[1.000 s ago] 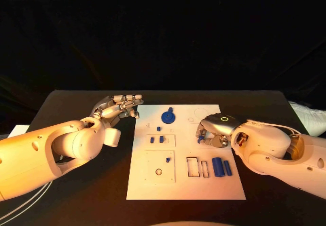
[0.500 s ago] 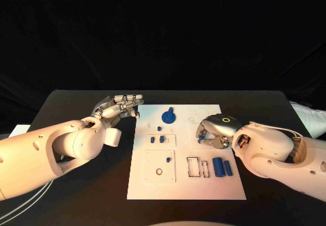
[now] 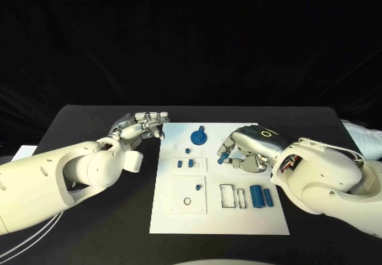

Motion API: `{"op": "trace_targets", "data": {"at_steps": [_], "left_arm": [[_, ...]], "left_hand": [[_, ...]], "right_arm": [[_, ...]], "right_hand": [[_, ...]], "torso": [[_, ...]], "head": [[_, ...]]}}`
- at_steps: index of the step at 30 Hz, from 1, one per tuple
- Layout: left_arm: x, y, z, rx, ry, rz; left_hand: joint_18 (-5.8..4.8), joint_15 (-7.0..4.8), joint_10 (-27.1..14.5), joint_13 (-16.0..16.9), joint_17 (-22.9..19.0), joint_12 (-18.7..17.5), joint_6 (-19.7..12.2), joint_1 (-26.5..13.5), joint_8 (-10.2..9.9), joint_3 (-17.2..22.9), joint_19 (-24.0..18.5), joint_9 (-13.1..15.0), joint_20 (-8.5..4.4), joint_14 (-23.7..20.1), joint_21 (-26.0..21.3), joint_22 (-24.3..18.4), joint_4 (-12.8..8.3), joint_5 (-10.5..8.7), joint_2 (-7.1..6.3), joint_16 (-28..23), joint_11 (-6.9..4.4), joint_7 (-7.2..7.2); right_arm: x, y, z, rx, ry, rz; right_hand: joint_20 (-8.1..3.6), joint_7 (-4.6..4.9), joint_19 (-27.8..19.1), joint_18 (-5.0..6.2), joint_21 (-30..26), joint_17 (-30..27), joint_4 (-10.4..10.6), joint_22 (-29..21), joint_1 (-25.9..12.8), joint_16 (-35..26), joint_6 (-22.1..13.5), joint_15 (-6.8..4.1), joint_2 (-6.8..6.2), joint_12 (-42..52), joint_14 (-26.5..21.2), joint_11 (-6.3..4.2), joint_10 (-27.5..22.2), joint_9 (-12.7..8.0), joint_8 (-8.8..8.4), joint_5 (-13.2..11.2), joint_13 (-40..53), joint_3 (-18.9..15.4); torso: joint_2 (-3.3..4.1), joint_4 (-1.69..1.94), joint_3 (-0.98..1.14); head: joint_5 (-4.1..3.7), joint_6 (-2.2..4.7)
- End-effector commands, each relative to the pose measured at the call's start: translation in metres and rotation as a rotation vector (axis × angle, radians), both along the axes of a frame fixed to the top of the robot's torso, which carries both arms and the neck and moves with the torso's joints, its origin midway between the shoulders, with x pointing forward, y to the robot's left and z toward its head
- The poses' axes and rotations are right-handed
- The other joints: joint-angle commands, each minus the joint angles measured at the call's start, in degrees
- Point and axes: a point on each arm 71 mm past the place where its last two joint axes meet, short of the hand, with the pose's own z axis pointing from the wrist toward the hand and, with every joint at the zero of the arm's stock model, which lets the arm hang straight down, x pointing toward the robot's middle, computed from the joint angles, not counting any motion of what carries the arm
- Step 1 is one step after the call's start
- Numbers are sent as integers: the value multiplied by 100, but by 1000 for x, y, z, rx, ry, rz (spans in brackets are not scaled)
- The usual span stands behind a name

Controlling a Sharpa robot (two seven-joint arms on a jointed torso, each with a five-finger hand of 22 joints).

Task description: Assemble the parts on the task board

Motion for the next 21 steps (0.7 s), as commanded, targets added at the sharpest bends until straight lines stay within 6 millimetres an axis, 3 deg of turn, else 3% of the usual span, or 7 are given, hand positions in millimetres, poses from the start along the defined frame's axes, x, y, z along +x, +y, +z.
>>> {"op": "trace_targets", "data": {"at_steps": [1, 5, 9, 11, 21], "left_arm": [[-1, -4, 1, -9, -10, -22], [-1, -5, 1, -10, -10, -26], [-1, -8, 1, -13, -9, -32], [-1, -9, 0, -14, -9, -35], [0, -12, 0, -15, -8, -39]], "left_hand": [[63, -7, -40, -6, -6, 13, -2, -15, 24, -27, -47, 1, 1, -25, -33, -5, 5, 16, 47, 29, -8, 18], [63, -7, -40, -6, -6, 13, -2, -15, 24, -27, -47, 1, 1, -25, -33, -5, 5, 16, 47, 29, -8, 18], [63, -7, -47, -6, -10, 20, -3, -11, 25, -31, -48, 1, 1, -28, -35, -8, -2, 18, 57, 32, -7, 19], [64, -8, -49, -6, -12, 24, -3, -5, 26, -31, -48, 1, 0, -29, -36, -8, -7, 19, 61, 33, -8, 18], [64, -8, -49, -6, -12, 24, -3, -5, 26, -31, -48, 1, 0, -29, -36, -8, -7, 19, 61, 33, -8, 18]], "right_arm": [[-10, 15, -2, 76, 53, 55], [-16, 37, -11, 100, 95, 118], [-23, 57, -27, 95, 131, 172], [-24, 64, -36, 87, 145, 191], [-27, 79, -70, 43, 210, 223]], "right_hand": [[1, 30, 25, -72, 20, -4, -75, 3, 24, 25, -2, 8, -34, -31, 264, -118, 174, 0, -24, 25, 7, 109], [8, 41, 8, -67, 10, -19, -95, -14, 7, 19, -13, 15, -40, -53, 261, -108, 171, -2, -37, 32, 8, 146], [13, 47, -7, -62, 0, -31, -105, -31, -9, 13, -23, 21, -44, -67, 258, -102, 167, -4, -45, 35, 8, 167], [15, 49, -11, -61, -2, -32, -110, -33, -15, 13, -27, 23, -47, -72, 257, -100, 165, -5, -49, 36, 9, 174], [26, 64, -33, -57, -11, -44, -141, -47, -51, 9, -58, 36, -54, -112, 252, -84, 140, -12, -67, 38, 8, 222]], "torso": [[4, 9, -7], [-7, 1, -16], [1, 28, -20], [4, 25, -22], [8, 4, -15]], "head": [[37, -20], [98, -25], [149, -52], [172, -56], [233, -94]]}}
